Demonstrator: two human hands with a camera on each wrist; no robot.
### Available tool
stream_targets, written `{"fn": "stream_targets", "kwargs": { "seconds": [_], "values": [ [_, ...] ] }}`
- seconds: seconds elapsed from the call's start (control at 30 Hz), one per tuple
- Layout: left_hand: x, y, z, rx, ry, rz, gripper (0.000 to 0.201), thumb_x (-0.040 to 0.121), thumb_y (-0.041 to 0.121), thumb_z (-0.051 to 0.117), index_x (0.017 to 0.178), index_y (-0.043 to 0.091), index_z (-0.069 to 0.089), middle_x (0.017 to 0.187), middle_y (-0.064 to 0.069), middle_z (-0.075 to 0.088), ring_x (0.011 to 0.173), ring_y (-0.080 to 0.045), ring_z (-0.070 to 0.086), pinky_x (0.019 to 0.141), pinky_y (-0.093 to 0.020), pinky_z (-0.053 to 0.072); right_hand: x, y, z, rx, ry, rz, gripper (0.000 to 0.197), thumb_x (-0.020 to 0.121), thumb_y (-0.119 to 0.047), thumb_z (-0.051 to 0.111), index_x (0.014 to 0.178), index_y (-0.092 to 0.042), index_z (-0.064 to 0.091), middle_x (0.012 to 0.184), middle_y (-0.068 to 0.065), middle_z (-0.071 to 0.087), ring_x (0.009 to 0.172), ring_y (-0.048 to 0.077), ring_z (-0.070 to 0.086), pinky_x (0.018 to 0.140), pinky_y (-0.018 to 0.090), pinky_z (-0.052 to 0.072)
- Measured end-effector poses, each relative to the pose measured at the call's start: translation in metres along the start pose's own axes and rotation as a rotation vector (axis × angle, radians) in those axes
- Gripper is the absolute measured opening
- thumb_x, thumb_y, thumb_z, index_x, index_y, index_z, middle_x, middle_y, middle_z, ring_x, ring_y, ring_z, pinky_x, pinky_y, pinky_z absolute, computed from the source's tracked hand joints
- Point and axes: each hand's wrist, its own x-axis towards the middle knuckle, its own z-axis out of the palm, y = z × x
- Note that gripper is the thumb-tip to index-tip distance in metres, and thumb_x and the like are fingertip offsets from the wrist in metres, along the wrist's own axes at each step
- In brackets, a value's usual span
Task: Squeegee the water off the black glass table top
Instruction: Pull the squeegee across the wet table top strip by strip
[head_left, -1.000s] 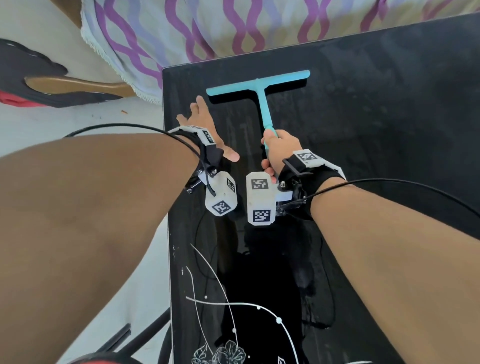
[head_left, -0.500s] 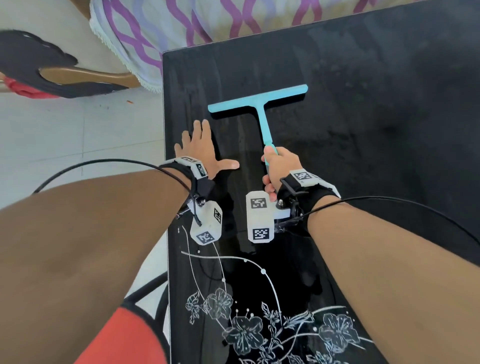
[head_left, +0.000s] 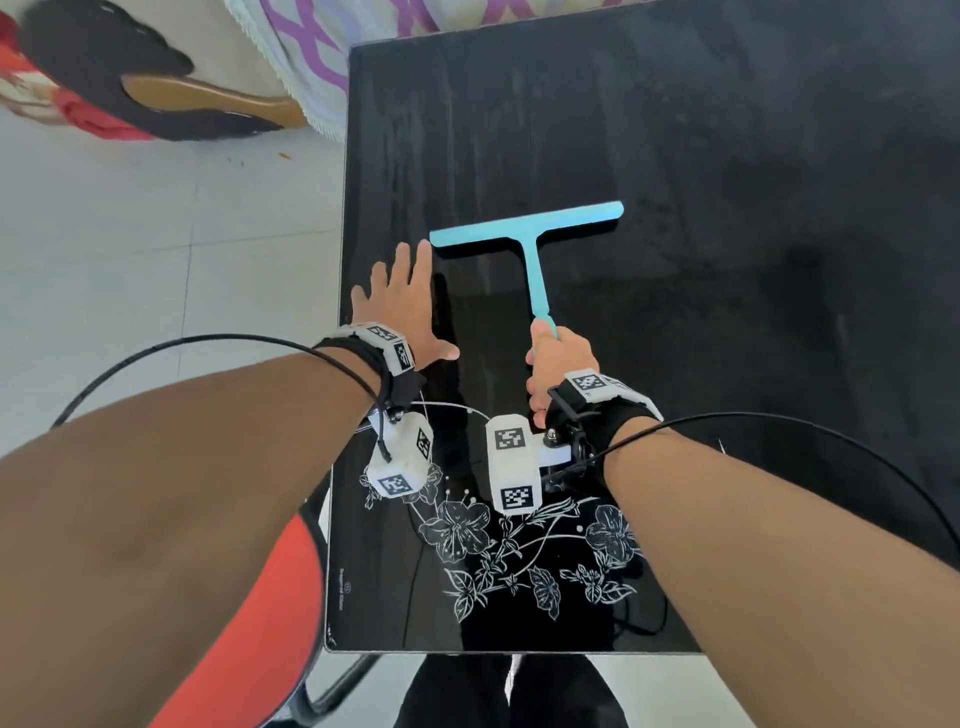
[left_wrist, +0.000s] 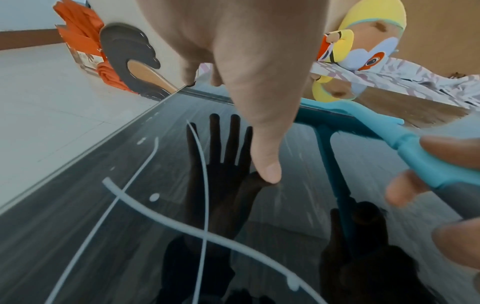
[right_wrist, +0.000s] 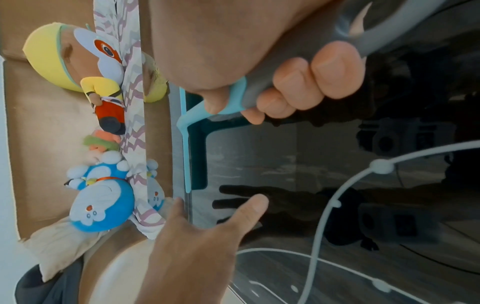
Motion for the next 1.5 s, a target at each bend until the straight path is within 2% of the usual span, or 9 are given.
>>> {"fn": "stream_targets", "kwargs": {
  "seconds": [0.1,0.23,0.43,0.63,0.77,0.87,1.0,1.33,1.5],
  "values": [
    [-0.021,0.001,0.009,-0.044,-0.049,-0.002,0.136,0.059,0.062,0.079,0.152,0.022,-0.013,0.162,-0.004,-0.005,0.147,-0.035,0.007,0.114,-0.058,0.022,-0.026,0.018,-0.002,-0.05,0.05,-0.011,0.044,0.084,-0.061,0.032,0.087,-0.022,0.053,0.089,0.009,0.057,0.077,0.03,0.055,0.079,0.044,0.049],
    [-0.051,0.004,0.017,-0.022,-0.184,0.001,0.16,0.039,0.061,0.088,0.149,0.027,-0.023,0.16,-0.006,-0.017,0.146,-0.042,-0.004,0.114,-0.062,0.013,-0.047,0.047,-0.009,-0.195,0.117,-0.034,0.047,0.102,-0.045,0.031,0.117,-0.008,0.056,0.112,0.013,0.062,0.105,0.035,0.057,0.087,0.038,0.042],
    [-0.098,0.0,0.058,0.004,-0.222,-0.002,0.167,0.032,0.051,0.093,0.146,0.033,-0.028,0.157,-0.011,-0.026,0.144,-0.048,-0.009,0.112,-0.066,0.01,-0.069,0.083,-0.004,-0.242,0.147,-0.062,0.048,0.103,-0.044,0.031,0.118,-0.007,0.056,0.113,0.014,0.061,0.093,0.031,0.051,0.079,0.035,0.036],
    [-0.126,0.0,0.062,0.035,0.03,0.194,0.146,0.049,0.044,0.091,0.152,0.023,-0.008,0.161,-0.011,-0.001,0.144,-0.038,0.015,0.111,-0.054,0.031,-0.093,0.12,0.001,-0.239,0.152,-0.066,0.049,0.103,-0.042,0.029,0.116,-0.004,0.056,0.098,0.01,0.053,0.088,0.029,0.048,0.076,0.033,0.035],
    [-0.157,0.001,0.077,-0.032,0.03,0.18,0.126,0.064,0.046,0.084,0.153,0.021,-0.002,0.161,-0.007,0.004,0.143,-0.036,0.021,0.105,-0.052,0.039,-0.115,0.147,0.006,-0.263,0.154,-0.046,0.051,0.102,-0.045,0.03,0.117,-0.004,0.056,0.106,0.014,0.058,0.098,0.032,0.055,0.084,0.035,0.041],
    [-0.18,0.0,0.091,-0.003,-0.066,0.148,0.147,0.048,0.061,0.085,0.153,0.021,-0.009,0.161,-0.008,-0.003,0.143,-0.038,0.016,0.108,-0.054,0.035,-0.129,0.159,0.006,-0.227,0.145,-0.051,0.055,0.102,-0.048,0.029,0.118,-0.003,0.056,0.114,0.017,0.061,0.106,0.037,0.06,0.095,0.046,0.047],
    [-0.21,-0.003,0.11,-0.052,-0.057,0.095,0.154,0.043,0.055,0.09,0.152,0.022,-0.014,0.161,-0.013,-0.003,0.146,-0.038,0.009,0.112,-0.054,0.03,-0.146,0.175,0.002,-0.205,0.133,-0.031,0.054,0.102,-0.047,0.029,0.118,-0.003,0.056,0.103,0.013,0.055,0.106,0.036,0.06,0.095,0.047,0.048],
    [-0.271,0.006,0.137,-0.143,0.14,0.039,0.094,0.079,0.045,0.071,0.15,0.018,0.016,0.149,-0.008,0.033,0.13,-0.033,0.039,0.099,-0.048,0.043,-0.188,0.234,-0.015,-0.205,0.054,-0.035,0.043,0.099,-0.047,0.028,0.101,-0.011,0.05,0.111,0.021,0.062,0.099,0.037,0.063,0.093,0.049,0.051],
    [-0.3,0.009,0.159,-0.194,0.127,-0.049,0.09,0.082,0.023,0.061,0.152,0.02,0.005,0.139,-0.014,0.036,0.122,-0.035,0.041,0.093,-0.047,0.043,-0.204,0.265,-0.029,-0.195,-0.018,-0.014,0.034,0.101,-0.045,0.032,0.098,-0.014,0.045,0.098,0.014,0.051,0.09,0.025,0.049,0.093,0.045,0.047]
  ]
}}
